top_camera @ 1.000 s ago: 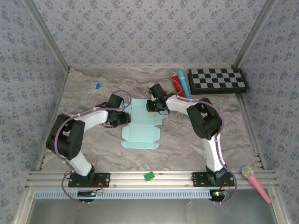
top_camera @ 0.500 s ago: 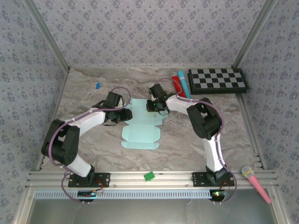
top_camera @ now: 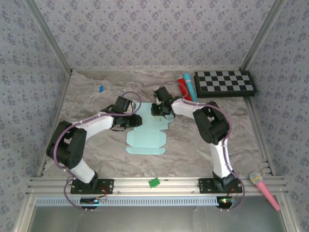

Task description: Fold the paper box

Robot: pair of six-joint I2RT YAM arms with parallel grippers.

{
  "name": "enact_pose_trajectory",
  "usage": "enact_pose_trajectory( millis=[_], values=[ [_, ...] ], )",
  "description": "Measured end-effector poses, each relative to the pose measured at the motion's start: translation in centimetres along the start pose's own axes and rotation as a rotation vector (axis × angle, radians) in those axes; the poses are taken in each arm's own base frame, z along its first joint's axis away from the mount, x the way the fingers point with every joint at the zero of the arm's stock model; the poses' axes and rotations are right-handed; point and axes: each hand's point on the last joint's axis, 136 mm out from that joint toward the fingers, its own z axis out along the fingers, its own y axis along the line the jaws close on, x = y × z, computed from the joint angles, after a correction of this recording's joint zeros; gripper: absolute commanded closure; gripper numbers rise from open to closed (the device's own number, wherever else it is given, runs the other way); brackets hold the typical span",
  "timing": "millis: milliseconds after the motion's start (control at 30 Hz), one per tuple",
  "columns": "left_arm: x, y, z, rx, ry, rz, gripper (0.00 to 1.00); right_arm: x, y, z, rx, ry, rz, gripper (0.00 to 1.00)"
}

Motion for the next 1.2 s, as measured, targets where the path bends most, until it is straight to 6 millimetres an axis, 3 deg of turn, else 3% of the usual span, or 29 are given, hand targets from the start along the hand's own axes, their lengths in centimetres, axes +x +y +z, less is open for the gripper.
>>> enact_pose_trajectory(
  millis=[633,767,1000,1200],
  values=[
    [-0.1,-0.3,0.8,-0.008,0.017,-0.006,0.60,0.0,0.0,0.0,0.000,0.000,0.000,0.81],
    [-1.6,-0.5,-0.3,-0.046,-0.011,0.020,0.60,-0.1,0.0,-0.1,0.000,0.000,-0.003,0.81],
    [-6.9,-2.7,-4.8,-0.090,-0.173,0.107,0.60,0.0,0.0,-0.3,0.008,0.016,-0.010,0.81],
    [-7.8,-0.1,-6.0,-0.196,-0.200,0.071,0.57,-0.1,0.1,-0.6,0.005,0.021,-0.038,0.80]
  ],
)
